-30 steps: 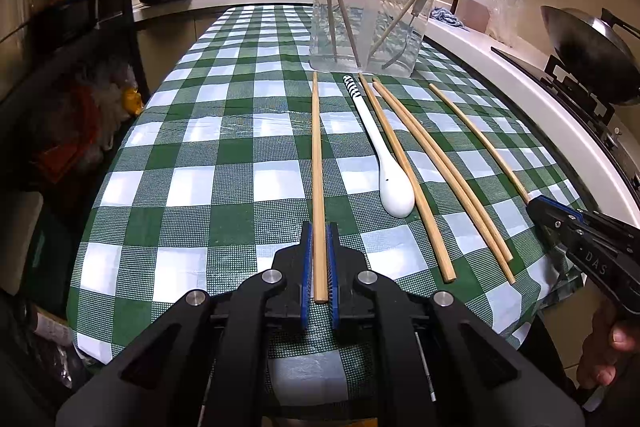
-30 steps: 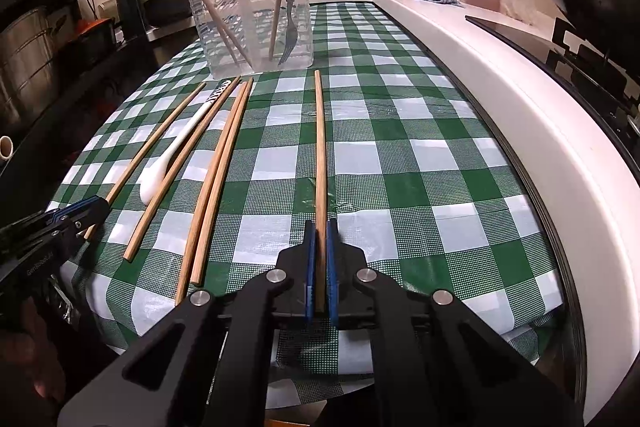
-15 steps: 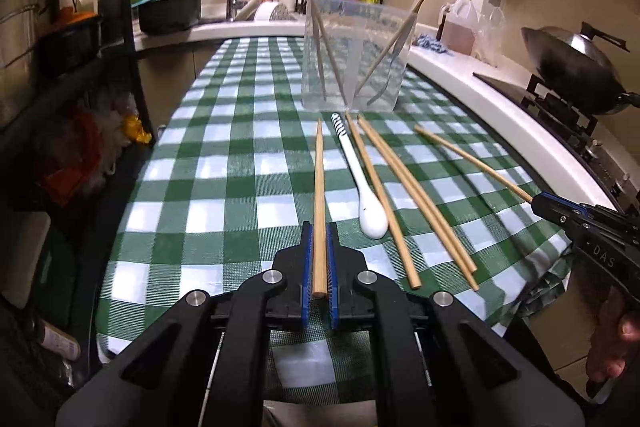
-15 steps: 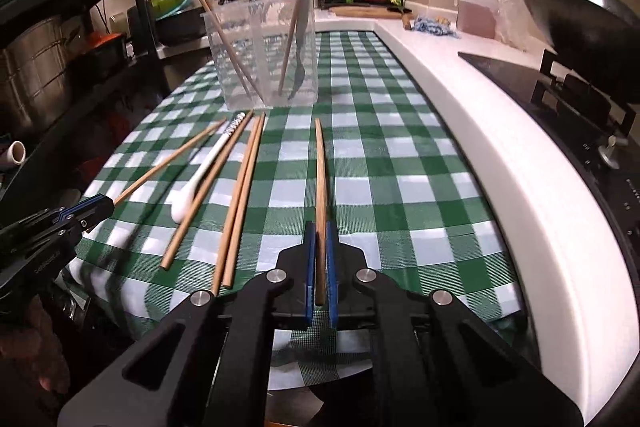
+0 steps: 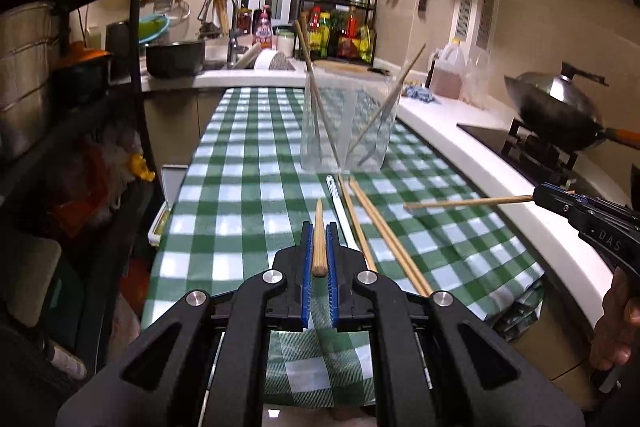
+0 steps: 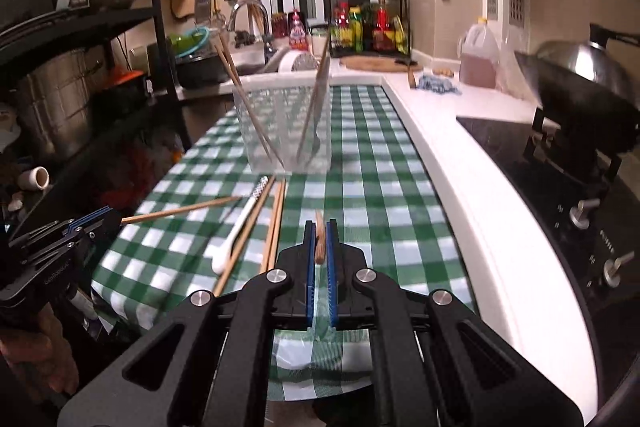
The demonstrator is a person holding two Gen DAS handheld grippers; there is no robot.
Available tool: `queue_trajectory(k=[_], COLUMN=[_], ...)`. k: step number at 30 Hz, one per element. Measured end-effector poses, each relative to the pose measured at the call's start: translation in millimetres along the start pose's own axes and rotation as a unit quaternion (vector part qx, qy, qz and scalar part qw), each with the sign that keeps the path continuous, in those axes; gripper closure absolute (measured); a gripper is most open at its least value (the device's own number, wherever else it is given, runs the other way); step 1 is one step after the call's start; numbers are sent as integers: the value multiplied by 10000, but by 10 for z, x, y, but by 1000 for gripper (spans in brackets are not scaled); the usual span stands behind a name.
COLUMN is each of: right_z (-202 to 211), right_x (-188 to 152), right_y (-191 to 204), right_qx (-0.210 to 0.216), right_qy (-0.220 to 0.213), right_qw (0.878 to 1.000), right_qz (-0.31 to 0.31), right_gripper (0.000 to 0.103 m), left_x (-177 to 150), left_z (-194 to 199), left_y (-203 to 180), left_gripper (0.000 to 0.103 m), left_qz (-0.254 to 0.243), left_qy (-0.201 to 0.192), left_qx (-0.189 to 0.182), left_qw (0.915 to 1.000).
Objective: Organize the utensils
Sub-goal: 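Carry the chopsticks in both tools over the clear container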
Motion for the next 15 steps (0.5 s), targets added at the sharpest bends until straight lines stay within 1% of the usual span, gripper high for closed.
queue_trajectory(k=[3,15], right_z=[46,52], right_x=[122,542], right_y=[-10,-83], right_qx=[17,79], right_qy=[-114,-400], right_qw=[9999,9992], right_qz=[18,20], right_gripper=[98,98], left_x=[137,632], left_z=[36,-33], left_y=[-8,-91], left_gripper=[96,96], left_qz=[13,-27], left_qy=[-94,-202], left_qx=[-68,-266], left_qw=[9999,9994])
Point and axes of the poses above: each gripper's, at about its wrist camera, not at the fingertips, and z roughly against the way its jaws point, y to its left, x to its top, the point moved 5 cm from there along -z, roughly the way its jaws point, and after that the axes turned 10 degrees about z, right-handed, at the moved point
